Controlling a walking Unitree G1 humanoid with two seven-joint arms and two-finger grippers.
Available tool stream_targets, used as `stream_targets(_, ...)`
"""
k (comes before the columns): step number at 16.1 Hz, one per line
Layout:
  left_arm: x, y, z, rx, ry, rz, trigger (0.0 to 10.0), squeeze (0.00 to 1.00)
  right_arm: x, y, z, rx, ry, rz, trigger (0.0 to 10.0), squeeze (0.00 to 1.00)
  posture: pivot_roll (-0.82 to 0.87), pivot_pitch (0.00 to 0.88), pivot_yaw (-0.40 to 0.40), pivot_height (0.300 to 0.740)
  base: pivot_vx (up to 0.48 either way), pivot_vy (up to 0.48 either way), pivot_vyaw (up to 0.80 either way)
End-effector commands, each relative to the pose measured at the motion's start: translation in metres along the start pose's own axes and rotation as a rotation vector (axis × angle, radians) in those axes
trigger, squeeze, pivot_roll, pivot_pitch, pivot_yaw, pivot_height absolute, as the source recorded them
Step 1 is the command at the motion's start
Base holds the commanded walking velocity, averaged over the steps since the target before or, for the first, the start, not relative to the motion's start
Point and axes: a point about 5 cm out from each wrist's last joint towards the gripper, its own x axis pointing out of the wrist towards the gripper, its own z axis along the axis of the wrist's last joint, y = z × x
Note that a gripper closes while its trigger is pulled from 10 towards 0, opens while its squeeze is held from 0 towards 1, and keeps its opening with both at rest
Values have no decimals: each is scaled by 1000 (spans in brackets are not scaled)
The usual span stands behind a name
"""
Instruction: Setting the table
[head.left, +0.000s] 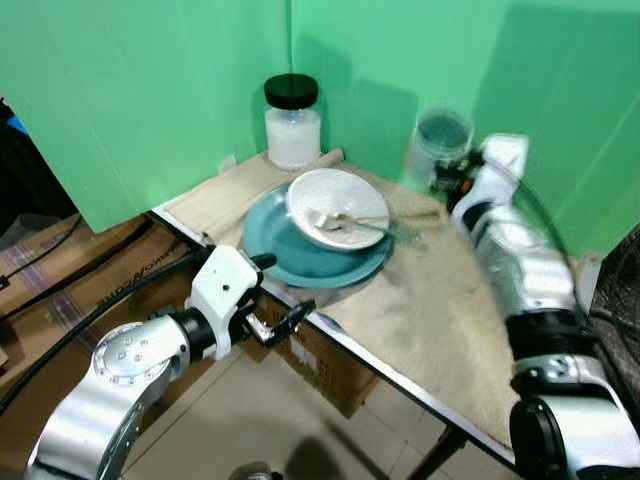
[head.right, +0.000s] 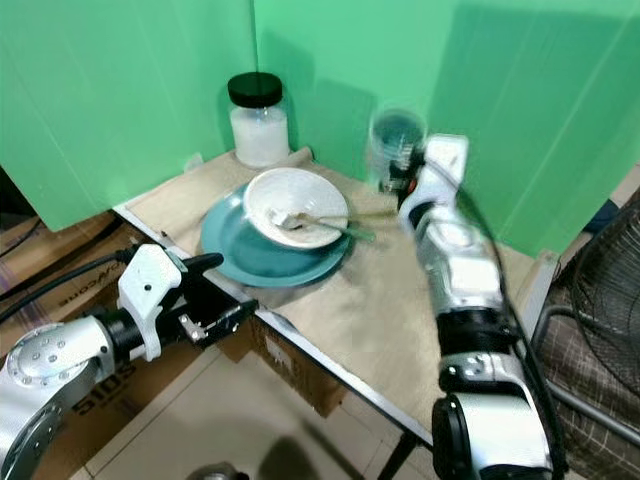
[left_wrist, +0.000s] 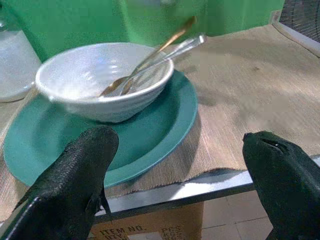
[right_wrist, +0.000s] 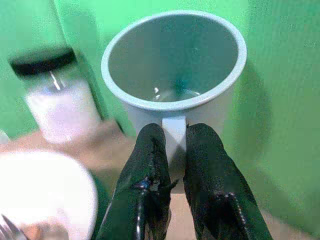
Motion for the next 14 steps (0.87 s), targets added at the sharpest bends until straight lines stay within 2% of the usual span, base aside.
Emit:
stream_targets(1,-2,3,1,12,-4,22,10000,275,-7,-4,7,-5,-48,22,0,0,161,0,1,740,0,0,0)
stream_targets(3,-2,4,1,11,-14,36,10000,278,-26,-4,23,-55,-138,76,0,0,139,0,16,740,0,0,0)
stream_targets(6,0,10,8,15,-53,137,10000,271,-64,-3,38,-70,-205,123,0,0,131,0,12,740,0,0,0)
stream_targets(7,0,11,13,17,-86,194,10000,267,-83,-5,39,-77,-188,99,3569,0,129,0,5,740,0,0,0)
stream_targets(8,0,12,15,14,-99,218,10000,263,-91,-4,40,-77,-205,84,4392,0,126,0,2,740,0,0,0)
stream_targets(9,0,13,16,13,-111,254,10000,263,-99,-3,39,-60,-208,60,7647,0,122,0,2,740,0,0,0)
stream_targets(10,0,13,16,-4,-123,333,10000,259,-116,4,33,-88,-202,38,10000,0,102,0,13,740,0,0,-738)
stream_targets(12,1,10,12,-20,-111,380,10000,263,-128,14,22,-139,-181,26,10000,0,103,0,5,740,0,0,-772)
stream_targets(14,4,11,9,-2,-92,408,10000,263,-131,21,11,-119,-147,-31,10000,0,108,0,-1,740,0,0,-800)
